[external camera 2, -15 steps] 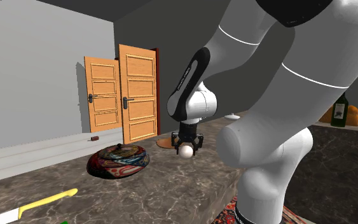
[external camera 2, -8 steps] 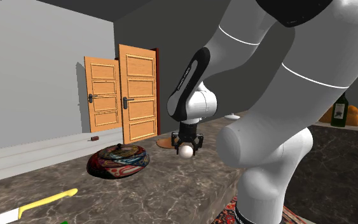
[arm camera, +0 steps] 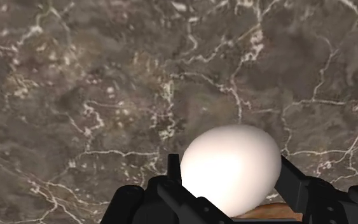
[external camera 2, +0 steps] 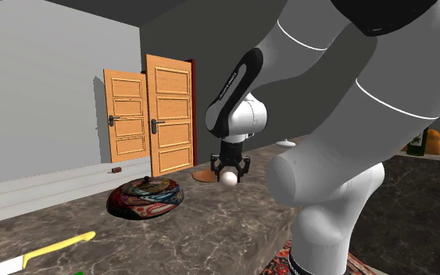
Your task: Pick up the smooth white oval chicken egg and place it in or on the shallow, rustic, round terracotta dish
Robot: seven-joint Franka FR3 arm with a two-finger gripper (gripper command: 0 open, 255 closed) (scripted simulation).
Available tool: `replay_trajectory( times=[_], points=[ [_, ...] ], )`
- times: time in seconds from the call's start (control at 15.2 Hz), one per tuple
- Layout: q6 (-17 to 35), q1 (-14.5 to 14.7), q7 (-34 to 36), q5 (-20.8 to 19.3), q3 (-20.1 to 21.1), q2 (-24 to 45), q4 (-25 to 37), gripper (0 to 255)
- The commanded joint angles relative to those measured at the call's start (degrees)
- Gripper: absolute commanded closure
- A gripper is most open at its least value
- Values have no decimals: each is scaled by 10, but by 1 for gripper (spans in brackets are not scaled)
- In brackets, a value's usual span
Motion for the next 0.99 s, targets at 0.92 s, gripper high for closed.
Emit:
replay_trajectory(
  times=[0.92],
  points=[
    [-116, -14, 0, -19, -12, -13, 103, 255]
  ],
)
